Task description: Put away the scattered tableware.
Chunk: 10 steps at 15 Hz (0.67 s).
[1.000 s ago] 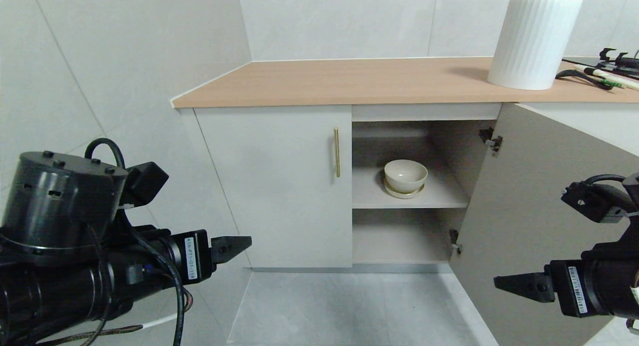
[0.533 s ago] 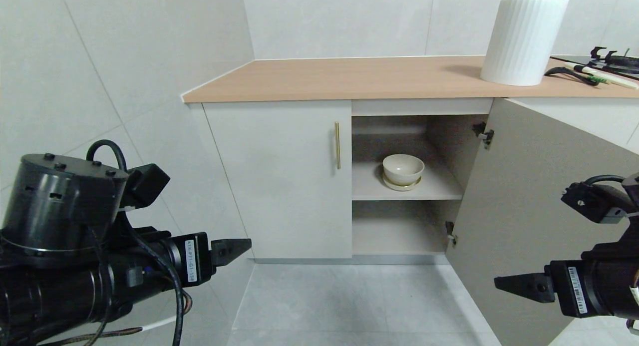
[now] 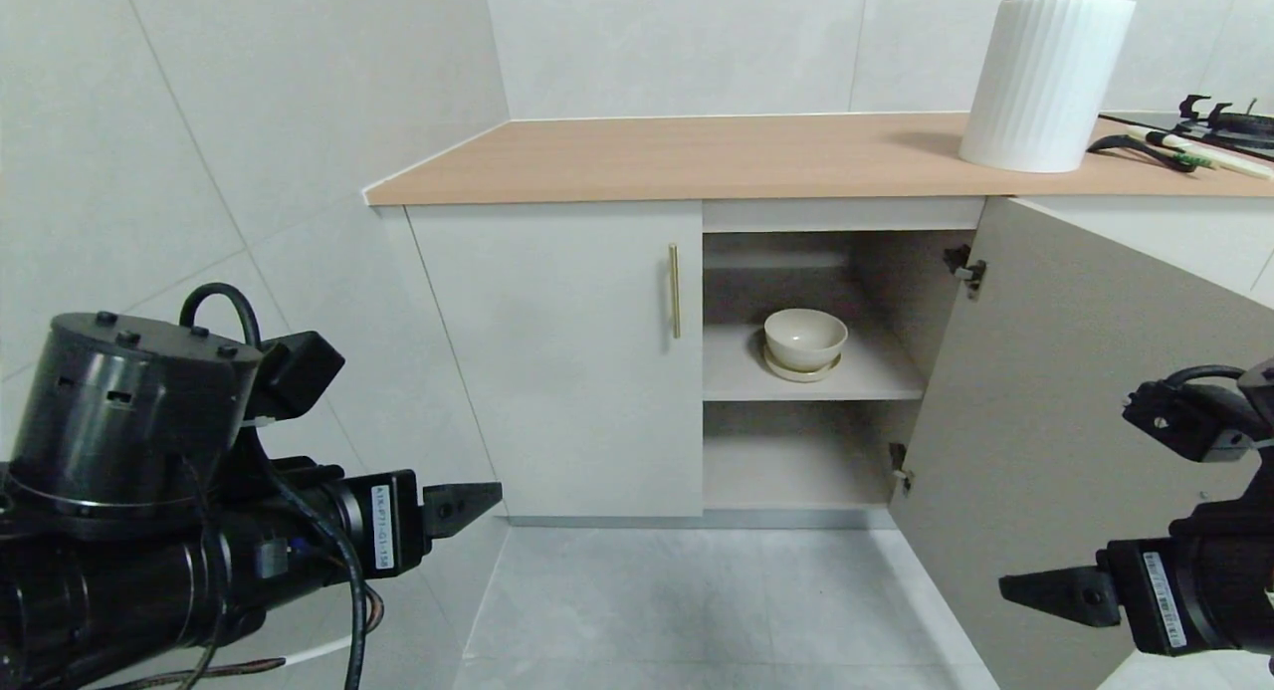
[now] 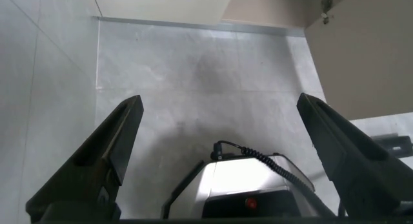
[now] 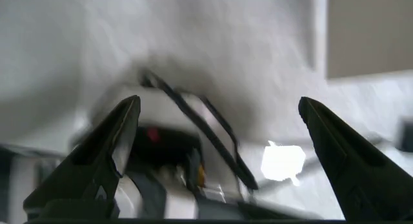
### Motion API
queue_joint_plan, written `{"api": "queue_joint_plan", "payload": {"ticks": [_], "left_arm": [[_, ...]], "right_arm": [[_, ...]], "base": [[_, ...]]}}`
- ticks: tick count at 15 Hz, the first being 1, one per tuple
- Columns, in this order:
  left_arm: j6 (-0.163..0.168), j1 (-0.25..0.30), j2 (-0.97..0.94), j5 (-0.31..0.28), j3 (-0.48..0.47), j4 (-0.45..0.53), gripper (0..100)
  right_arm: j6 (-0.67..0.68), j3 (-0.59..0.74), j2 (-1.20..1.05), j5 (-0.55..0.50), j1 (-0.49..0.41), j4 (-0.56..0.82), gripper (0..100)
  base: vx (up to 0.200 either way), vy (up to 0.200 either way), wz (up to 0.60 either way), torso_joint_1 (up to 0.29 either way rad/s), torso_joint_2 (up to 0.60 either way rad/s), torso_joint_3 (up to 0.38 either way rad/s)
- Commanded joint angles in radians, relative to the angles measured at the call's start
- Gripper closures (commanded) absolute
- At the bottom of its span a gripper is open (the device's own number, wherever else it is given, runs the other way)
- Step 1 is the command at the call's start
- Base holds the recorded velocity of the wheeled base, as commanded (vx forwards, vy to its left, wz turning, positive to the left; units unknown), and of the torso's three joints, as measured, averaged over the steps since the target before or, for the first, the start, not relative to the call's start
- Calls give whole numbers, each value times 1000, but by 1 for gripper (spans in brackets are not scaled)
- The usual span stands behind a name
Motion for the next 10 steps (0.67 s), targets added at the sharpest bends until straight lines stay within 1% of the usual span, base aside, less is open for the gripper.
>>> {"api": "queue_joint_plan", "payload": {"ticks": [1, 6, 8, 10], "left_arm": [[4, 0, -1, 1, 3, -1, 0], [4, 0, -4, 1, 3, -1, 0], [4, 0, -4, 1, 3, -1, 0], [4, 0, -4, 1, 3, -1, 0]], "right_arm": [[0, -11, 0, -8, 0, 15, 0], [-1, -28, -14, -14, 0, 76, 0], [-6, -56, -31, -15, 0, 153, 0], [-6, -76, -38, -17, -3, 197, 0]], "base": [[0, -200, 0, -2, 2, 12], [0, -200, 0, 7, 7, 1], [0, -200, 0, 5, 5, -5], [0, -200, 0, 0, 2, 2]]}}
